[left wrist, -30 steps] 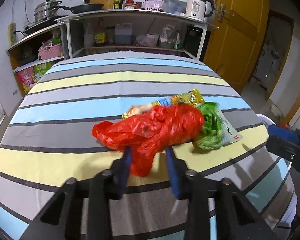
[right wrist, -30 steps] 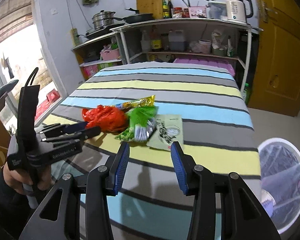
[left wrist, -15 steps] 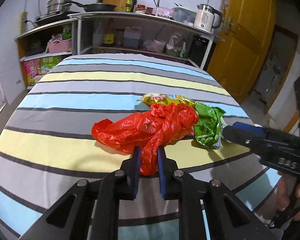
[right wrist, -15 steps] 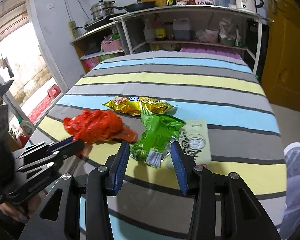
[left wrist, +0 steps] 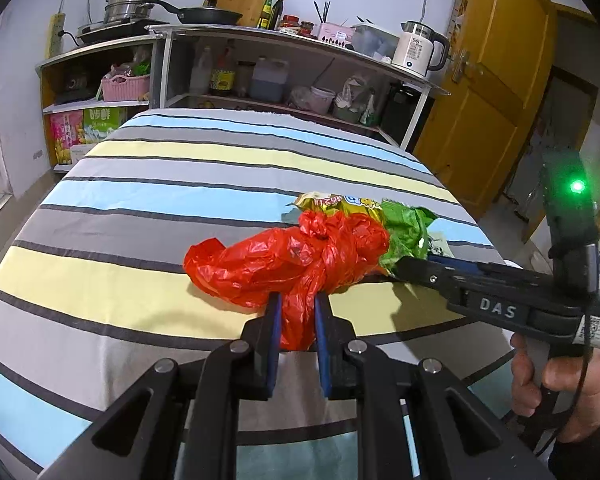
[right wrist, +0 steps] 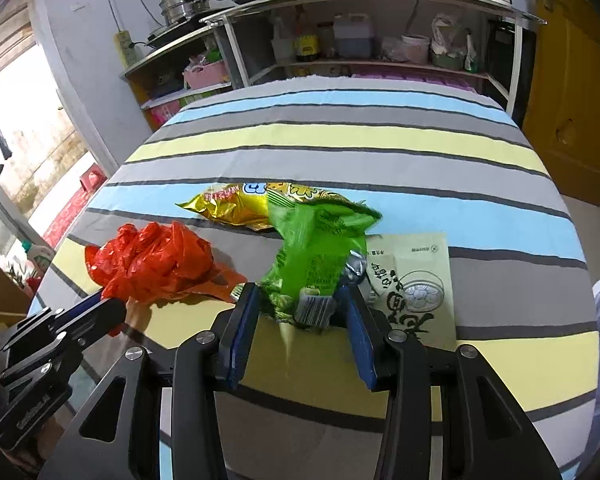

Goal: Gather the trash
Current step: 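Grasp the green snack packet with the right gripper and lift it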

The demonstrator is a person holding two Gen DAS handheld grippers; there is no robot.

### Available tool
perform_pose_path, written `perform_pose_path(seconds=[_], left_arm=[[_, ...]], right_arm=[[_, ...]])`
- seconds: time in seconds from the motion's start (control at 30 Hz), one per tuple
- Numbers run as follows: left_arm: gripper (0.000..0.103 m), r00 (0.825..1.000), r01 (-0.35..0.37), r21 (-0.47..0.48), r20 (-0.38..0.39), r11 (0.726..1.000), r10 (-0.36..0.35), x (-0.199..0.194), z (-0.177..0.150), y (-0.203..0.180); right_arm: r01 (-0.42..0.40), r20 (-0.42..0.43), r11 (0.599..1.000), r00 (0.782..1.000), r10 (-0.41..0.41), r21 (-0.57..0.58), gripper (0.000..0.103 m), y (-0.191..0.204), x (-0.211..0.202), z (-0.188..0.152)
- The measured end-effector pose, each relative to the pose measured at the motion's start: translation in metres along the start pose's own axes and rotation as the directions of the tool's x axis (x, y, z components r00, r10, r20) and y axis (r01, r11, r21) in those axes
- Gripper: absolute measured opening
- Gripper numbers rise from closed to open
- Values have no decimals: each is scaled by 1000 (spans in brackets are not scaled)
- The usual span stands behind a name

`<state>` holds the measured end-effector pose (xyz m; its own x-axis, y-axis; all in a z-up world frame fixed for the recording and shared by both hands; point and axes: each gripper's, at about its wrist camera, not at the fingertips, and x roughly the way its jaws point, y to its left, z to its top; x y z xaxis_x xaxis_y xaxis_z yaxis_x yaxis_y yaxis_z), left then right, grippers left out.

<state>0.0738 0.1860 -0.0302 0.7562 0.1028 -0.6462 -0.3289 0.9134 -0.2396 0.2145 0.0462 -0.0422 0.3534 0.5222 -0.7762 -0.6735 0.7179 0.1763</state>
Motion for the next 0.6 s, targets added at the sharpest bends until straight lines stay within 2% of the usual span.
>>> perform_pose_path(seconds=[0.17, 0.23, 0.3, 0.37, 0.6], left_arm=[[16, 1000, 4, -5, 2, 1000, -4, 0, 0, 1], [16, 1000, 5, -5, 2, 1000, -5, 0, 0, 1], [16, 1000, 6, -6, 3, 1000, -6, 0, 0, 1], [16, 1000, 8, -7, 3, 1000, -8, 0, 0, 1], [16, 1000, 17, -19, 2, 1000, -17, 0, 0, 3]], right_arm=[[-7, 15, 999, 1000, 6, 47, 33, -6, -6, 6], [-24, 39, 997, 999, 21, 75, 36, -9, -11, 10], [-40, 53, 995, 998, 35, 95, 61, -10, -12, 14], [-58, 55, 994, 997, 53, 93, 62, -10, -10, 18], [-22, 27, 997, 999, 20, 72, 60, -6, 10, 29]])
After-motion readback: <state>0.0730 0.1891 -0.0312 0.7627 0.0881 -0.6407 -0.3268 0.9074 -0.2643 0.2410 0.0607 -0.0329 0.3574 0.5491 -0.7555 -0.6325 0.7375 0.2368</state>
